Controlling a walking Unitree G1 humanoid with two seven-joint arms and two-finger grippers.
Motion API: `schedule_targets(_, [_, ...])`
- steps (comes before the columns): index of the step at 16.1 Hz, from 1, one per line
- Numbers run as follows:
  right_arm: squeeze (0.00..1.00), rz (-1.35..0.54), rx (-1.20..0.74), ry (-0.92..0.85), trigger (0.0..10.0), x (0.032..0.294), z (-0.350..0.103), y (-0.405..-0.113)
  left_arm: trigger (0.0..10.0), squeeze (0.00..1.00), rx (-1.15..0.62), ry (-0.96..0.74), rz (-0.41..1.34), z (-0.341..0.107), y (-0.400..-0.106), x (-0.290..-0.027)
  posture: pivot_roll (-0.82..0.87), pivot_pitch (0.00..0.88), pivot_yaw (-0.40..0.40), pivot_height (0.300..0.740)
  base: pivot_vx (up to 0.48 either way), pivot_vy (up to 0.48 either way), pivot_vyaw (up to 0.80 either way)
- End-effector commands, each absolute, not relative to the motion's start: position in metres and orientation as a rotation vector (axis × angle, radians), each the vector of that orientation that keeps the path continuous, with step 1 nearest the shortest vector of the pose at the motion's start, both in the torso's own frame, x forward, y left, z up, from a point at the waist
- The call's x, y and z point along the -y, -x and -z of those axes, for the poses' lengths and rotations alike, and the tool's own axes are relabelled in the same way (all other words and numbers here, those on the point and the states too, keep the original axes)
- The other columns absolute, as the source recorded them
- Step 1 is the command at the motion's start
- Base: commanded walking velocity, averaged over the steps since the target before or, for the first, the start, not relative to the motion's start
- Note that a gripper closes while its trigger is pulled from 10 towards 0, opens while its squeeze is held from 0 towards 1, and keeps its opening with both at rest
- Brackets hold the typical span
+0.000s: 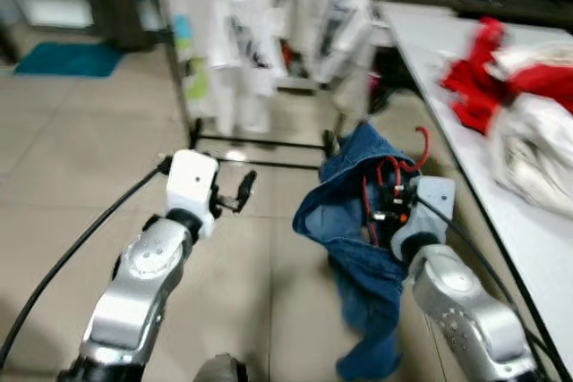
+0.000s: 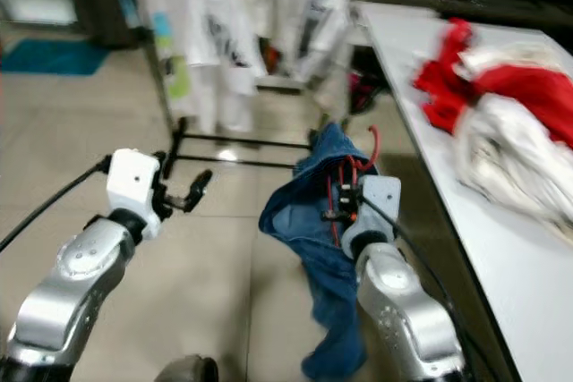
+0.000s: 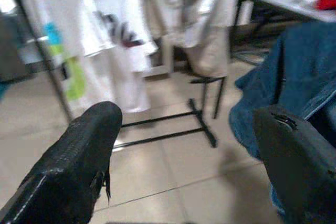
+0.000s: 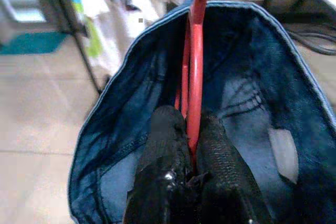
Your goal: Hang hanger
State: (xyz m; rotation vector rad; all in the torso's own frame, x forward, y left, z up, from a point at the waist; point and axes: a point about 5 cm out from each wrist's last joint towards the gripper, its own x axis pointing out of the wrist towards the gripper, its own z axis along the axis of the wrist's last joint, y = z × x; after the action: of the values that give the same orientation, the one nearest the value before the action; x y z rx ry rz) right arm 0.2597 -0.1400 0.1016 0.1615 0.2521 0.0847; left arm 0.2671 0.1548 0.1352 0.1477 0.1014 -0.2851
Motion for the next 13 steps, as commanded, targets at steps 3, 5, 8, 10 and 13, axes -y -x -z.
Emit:
schedule_targets(3, [0.0, -0.037, -0.164, -0.192, 10.0, 0.153, -0.1138, -0.2645, 10.0, 0.0, -0.065, -0.14, 0.289, -0.1434, -0.2722, -0.1492, 0.06, 0.03, -0.046, 0.74, 0.321, 0.0, 0.0])
schedule_targets(5, [0.0, -0.017, -0.159, -0.211, 10.0, 0.1555, -0.1143, -0.2655, 10.0, 0.0, -0.064, -0.14, 0.292, -0.1443, -0.2734, -0.1491, 0.06, 0.032, -0.044, 0.74, 0.321, 0.0, 0.0])
schedule_targets(8, [0.0, -0.018, -0.152, -0.213, 10.0, 0.1549, -0.1153, -0.2665, 10.0, 0.0, -0.063, -0.138, 0.297, -0.1449, -0.2748, -0.1474, 0.06, 0.037, -0.04, 0.74, 0.324, 0.0, 0.0])
schedule_targets(10, [0.0, -0.011, -0.149, -0.205, 10.0, 0.1545, -0.115, -0.2674, 10.0, 0.0, -0.066, -0.134, 0.3, -0.1445, -0.2755, -0.1461, 0.06, 0.04, -0.038, 0.74, 0.321, 0.0, 0.0])
schedule_targets(13, [0.0, 0.007, -0.137, -0.177, 10.0, 0.1536, -0.116, -0.2688, 10.0, 0.0, -0.067, -0.132, 0.307, -0.1452, -0.2766, -0.1455, 0.06, 0.044, -0.032, 0.74, 0.321, 0.0, 0.0])
